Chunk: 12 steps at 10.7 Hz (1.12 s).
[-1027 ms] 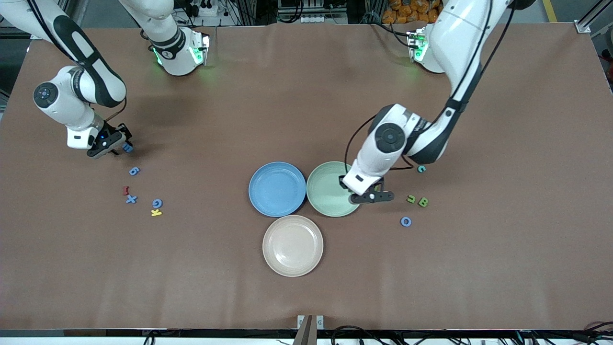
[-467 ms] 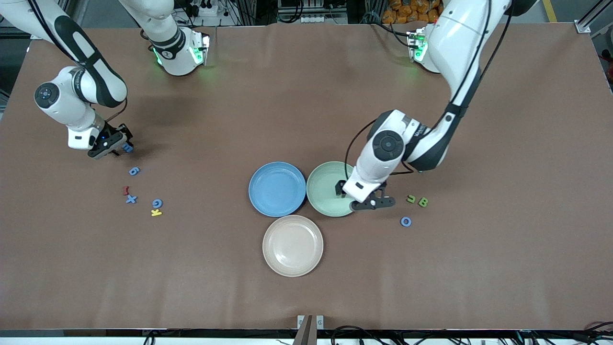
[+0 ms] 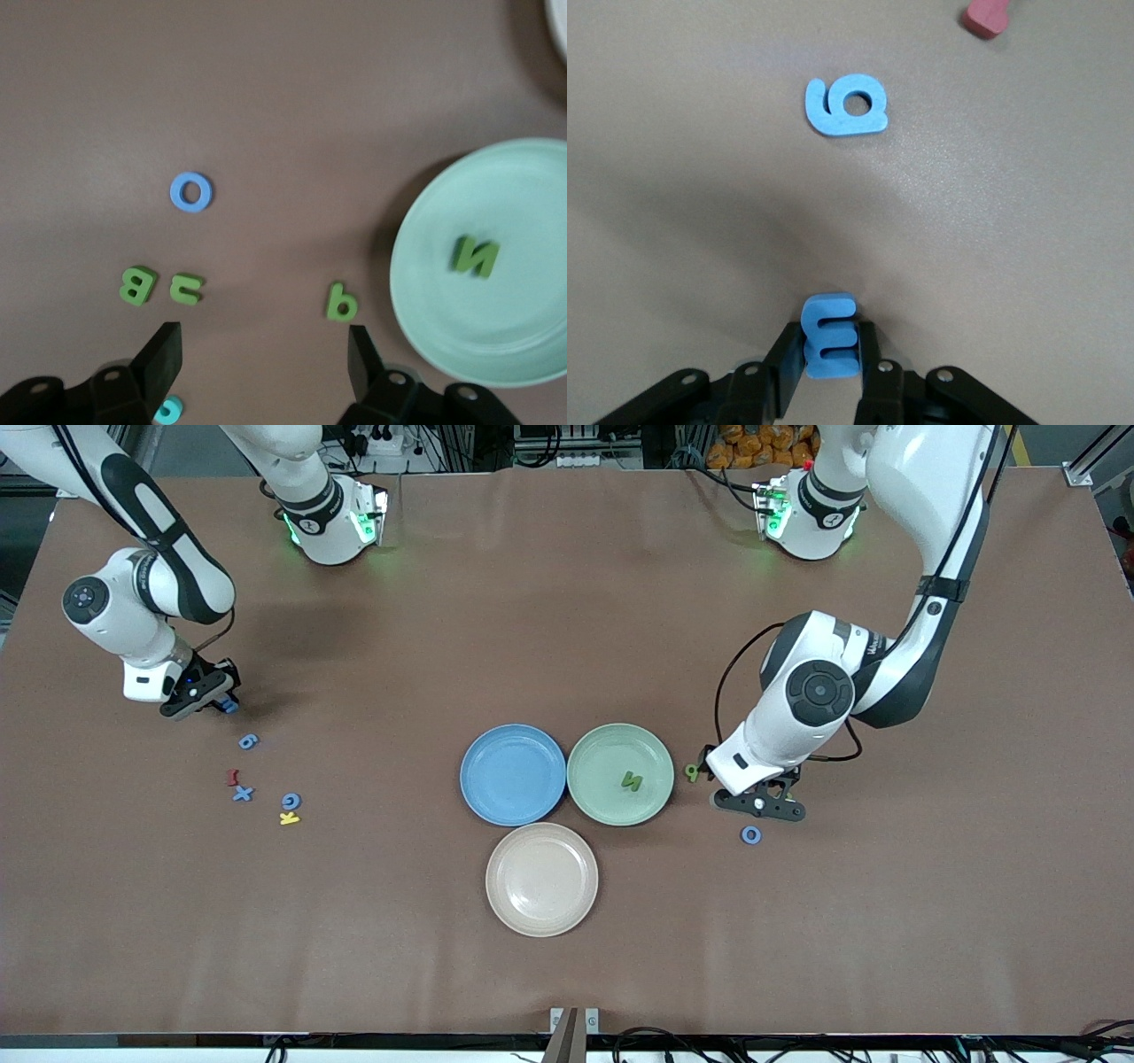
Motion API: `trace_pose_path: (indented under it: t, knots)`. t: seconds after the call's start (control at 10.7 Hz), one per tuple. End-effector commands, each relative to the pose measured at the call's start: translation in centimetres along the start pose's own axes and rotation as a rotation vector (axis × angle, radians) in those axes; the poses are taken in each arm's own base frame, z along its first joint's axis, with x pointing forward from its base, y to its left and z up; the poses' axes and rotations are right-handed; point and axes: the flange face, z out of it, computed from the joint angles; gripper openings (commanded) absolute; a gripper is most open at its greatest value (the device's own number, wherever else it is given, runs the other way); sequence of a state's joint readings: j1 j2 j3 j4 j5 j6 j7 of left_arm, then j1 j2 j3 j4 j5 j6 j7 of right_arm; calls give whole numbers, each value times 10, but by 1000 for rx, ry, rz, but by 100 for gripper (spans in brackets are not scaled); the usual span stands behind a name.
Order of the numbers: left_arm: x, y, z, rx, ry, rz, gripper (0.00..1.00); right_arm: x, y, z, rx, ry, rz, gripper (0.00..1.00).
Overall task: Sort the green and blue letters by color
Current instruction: 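Grasp green b with the left gripper while the right gripper carries E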
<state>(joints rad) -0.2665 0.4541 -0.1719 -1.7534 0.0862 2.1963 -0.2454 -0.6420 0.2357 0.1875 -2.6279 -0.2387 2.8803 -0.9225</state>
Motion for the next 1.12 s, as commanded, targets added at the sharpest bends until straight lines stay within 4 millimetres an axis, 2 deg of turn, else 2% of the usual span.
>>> trace_pose_path:
  t: [0.0,0.19,0.47,0.56,0.84,1.03]
  knots:
    - [-38,13,28,8,15,97,82,3,-6,13,15,0,1,23]
    - [-55,14,48,-4,61,146,80,7,-1,7,2,2,6,17]
    - [-60,26,65,-10,37,167,72,36,5,-15,-24,-4,104,14]
    - [-61,28,71,-11,29,170,70,46,7,-28,-39,-7,132,13]
    - [-60,33,92,-22,29,164,69,94,0,-57,-49,-18,207,13]
    - [-60,42,104,-30,32,168,68,144,-12,-75,-21,30,299,13]
